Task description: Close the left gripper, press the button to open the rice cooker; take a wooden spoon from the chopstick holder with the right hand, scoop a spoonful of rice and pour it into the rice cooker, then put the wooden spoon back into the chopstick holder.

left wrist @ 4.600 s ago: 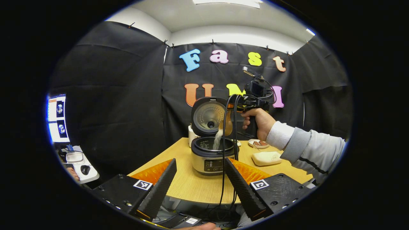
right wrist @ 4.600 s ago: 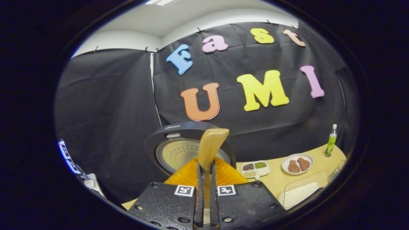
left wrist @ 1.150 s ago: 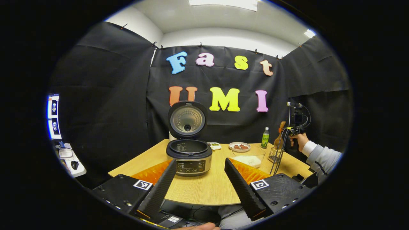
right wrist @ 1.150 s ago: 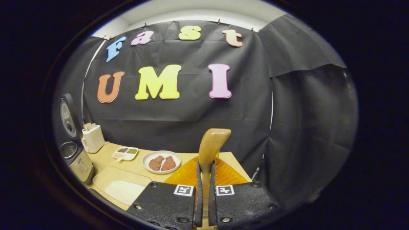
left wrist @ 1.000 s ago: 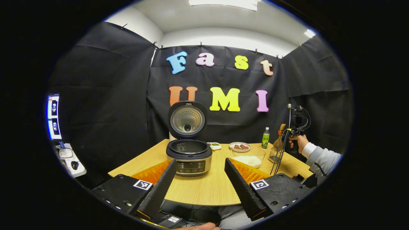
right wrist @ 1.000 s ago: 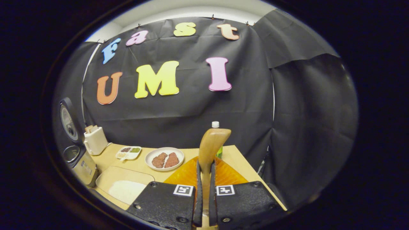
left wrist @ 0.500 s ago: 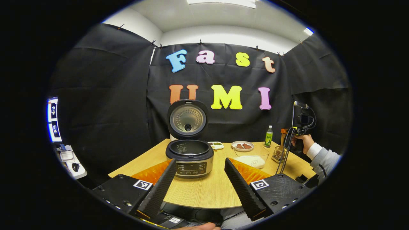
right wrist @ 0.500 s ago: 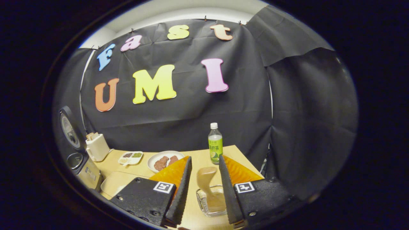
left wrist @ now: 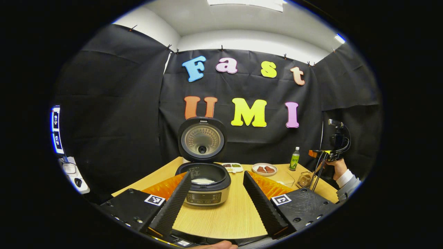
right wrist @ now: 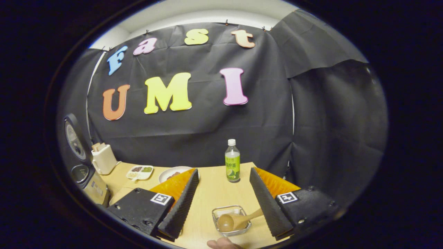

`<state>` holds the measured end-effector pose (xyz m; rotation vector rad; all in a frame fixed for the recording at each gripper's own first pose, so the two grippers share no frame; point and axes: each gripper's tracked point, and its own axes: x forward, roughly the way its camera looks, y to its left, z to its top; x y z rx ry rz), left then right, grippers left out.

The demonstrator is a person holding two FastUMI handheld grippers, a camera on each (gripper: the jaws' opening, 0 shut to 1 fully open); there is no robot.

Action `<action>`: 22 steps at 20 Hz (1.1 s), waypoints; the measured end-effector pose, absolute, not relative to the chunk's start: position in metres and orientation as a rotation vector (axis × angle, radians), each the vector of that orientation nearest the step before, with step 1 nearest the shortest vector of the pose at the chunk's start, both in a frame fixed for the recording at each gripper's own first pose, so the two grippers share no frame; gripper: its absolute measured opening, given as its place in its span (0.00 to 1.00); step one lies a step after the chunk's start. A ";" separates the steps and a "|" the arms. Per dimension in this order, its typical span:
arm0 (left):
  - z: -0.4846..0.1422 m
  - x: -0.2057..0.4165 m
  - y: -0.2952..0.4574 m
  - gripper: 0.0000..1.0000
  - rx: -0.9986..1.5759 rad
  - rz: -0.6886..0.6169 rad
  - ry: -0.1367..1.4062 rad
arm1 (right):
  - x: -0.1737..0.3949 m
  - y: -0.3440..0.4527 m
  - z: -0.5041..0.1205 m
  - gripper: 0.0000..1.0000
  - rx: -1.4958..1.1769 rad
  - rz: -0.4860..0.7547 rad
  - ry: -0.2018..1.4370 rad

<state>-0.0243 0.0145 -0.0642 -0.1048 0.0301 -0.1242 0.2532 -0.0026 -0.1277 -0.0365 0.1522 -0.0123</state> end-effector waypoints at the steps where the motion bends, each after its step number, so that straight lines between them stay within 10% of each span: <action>1: -0.060 -0.017 0.014 0.96 -0.093 -0.118 0.023 | 0.246 0.003 -0.119 0.96 -0.047 0.002 0.138; 9: -0.034 0.037 0.013 0.96 -0.083 -0.092 0.003 | 0.162 0.029 -0.018 0.96 -0.101 -0.024 -0.070; 22: 0.052 0.174 0.013 0.96 -0.035 -0.111 -0.059 | 0.084 0.025 -0.023 0.98 -0.015 0.052 -0.078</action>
